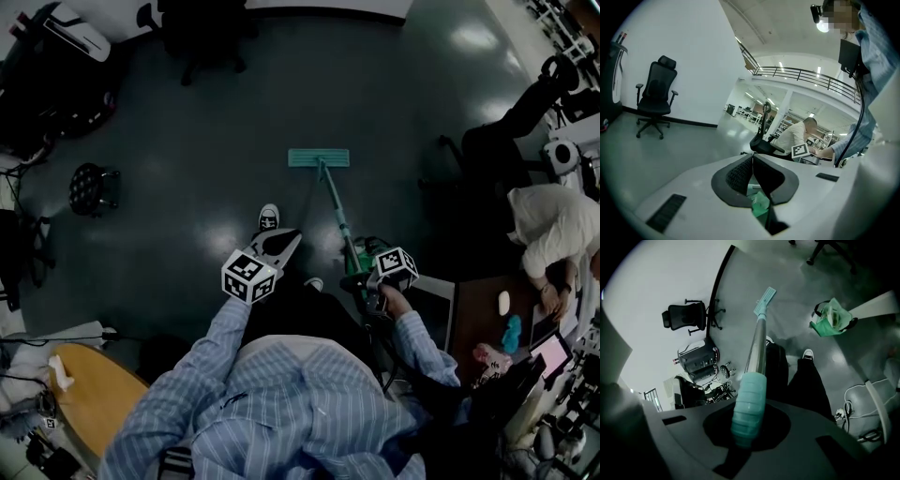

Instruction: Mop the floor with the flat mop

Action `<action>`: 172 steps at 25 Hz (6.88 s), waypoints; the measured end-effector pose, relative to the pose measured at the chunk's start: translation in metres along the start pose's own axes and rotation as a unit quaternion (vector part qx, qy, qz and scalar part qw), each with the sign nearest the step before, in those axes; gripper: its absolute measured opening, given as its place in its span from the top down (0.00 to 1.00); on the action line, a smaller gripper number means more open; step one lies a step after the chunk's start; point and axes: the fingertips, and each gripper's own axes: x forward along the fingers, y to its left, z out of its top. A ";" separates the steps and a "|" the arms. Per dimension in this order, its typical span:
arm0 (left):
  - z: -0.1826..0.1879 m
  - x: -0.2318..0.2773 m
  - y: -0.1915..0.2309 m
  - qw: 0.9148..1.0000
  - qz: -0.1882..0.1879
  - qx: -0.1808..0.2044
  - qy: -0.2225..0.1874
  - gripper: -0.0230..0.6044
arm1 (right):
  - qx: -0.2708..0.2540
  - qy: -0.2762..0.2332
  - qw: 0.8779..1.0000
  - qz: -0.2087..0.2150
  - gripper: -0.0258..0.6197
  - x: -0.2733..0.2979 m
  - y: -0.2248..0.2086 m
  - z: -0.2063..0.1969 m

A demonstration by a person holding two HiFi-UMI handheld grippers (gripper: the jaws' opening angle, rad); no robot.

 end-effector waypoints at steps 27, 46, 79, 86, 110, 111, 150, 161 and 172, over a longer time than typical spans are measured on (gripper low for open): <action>-0.014 -0.048 -0.032 1.000 -0.017 0.023 0.008 0.95 | 0.009 0.023 1.000 -0.008 0.94 -0.015 -0.052 -0.123; 0.035 -0.016 0.056 1.000 -0.003 0.017 0.015 0.95 | 0.015 0.024 1.000 0.007 0.94 -0.003 0.031 -0.026; 0.178 0.120 0.295 0.999 -0.016 -0.018 0.040 0.95 | 0.000 -0.016 1.000 0.009 0.94 0.016 0.293 0.387; 0.184 0.147 0.325 0.999 0.002 -0.028 0.029 0.95 | 0.002 -0.049 0.998 0.024 0.95 0.016 0.335 0.494; 0.142 0.130 0.371 0.996 0.036 -0.072 0.039 0.95 | 0.013 -0.112 0.994 0.011 0.95 0.040 0.437 0.683; 0.143 0.130 0.371 0.996 0.038 -0.070 0.037 0.95 | 0.012 -0.113 0.994 0.010 0.95 0.040 0.438 0.685; 0.160 0.105 0.259 1.000 0.017 -0.016 0.008 0.95 | 0.019 -0.044 0.999 0.016 0.95 0.012 0.252 0.339; 0.123 0.090 0.178 1.000 0.013 -0.004 0.006 0.95 | 0.015 -0.019 1.000 0.012 0.95 -0.001 0.165 0.217; 0.063 0.042 0.071 0.999 0.035 0.016 -0.021 0.95 | -0.001 0.007 1.000 -0.001 0.95 -0.009 0.050 0.065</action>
